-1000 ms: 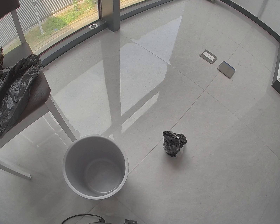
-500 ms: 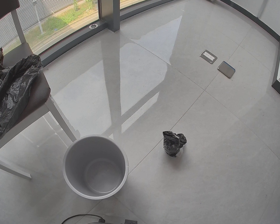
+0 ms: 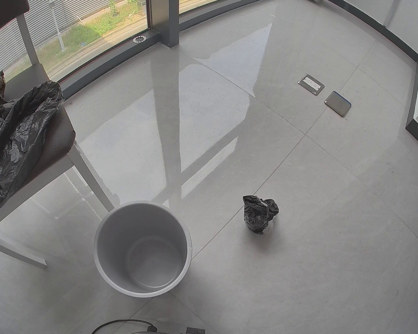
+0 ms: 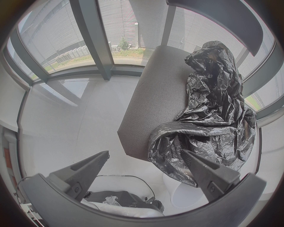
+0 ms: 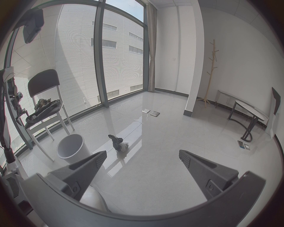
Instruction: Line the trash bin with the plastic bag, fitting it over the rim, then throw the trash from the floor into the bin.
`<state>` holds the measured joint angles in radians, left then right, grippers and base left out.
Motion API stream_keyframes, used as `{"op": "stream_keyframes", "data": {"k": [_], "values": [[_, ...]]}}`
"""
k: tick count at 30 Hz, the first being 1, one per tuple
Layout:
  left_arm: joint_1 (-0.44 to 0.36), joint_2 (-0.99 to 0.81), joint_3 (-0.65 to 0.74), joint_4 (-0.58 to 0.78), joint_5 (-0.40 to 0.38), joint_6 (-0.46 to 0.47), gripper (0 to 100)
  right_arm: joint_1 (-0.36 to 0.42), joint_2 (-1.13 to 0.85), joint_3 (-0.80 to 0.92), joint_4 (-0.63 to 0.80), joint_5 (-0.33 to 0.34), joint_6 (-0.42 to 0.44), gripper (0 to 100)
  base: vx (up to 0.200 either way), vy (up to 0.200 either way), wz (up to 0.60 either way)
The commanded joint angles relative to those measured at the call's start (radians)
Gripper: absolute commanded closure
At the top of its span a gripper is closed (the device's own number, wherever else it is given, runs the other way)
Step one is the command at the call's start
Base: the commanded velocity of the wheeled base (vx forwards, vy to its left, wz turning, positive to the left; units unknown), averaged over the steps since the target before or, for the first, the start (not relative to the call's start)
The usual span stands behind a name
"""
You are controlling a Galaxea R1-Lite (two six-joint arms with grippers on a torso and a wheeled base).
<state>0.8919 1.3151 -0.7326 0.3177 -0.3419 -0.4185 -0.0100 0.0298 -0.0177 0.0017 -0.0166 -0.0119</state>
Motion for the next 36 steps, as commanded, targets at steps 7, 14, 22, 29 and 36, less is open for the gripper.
{"op": "stream_keyframes", "data": {"k": [7, 14, 22, 29, 36], "values": [[-0.01, 0.016, 0.044, -0.132, -0.006, 0.007, 0, 0.001, 0.001, 0.016, 0.0, 0.001, 0.0, 0, 0.0, 0.0, 0.0], [-0.027, 0.018, 0.038, -0.134, -0.006, 0.006, 0, 0.001, 0.001, 0.016, 0.0, 0.001, 0.0, 0, 0.0, 0.0, 0.0], [-0.028, 0.018, 0.035, -0.135, -0.005, 0.006, 100, -0.001, 0.001, 0.016, 0.0, 0.0, 0.0, 0, 0.0, 0.0, 0.0], [-0.024, 0.033, 0.03, -0.131, -0.052, -0.016, 100, 0.001, 0.001, 0.018, -0.002, 0.001, -0.002, 0, 0.0, 0.0, 0.0], [-0.019, 0.027, 0.042, -0.114, -0.104, -0.016, 100, -0.001, 0.001, 0.018, -0.002, 0.001, -0.013, 0, 0.0, 0.0, 0.0]]}}
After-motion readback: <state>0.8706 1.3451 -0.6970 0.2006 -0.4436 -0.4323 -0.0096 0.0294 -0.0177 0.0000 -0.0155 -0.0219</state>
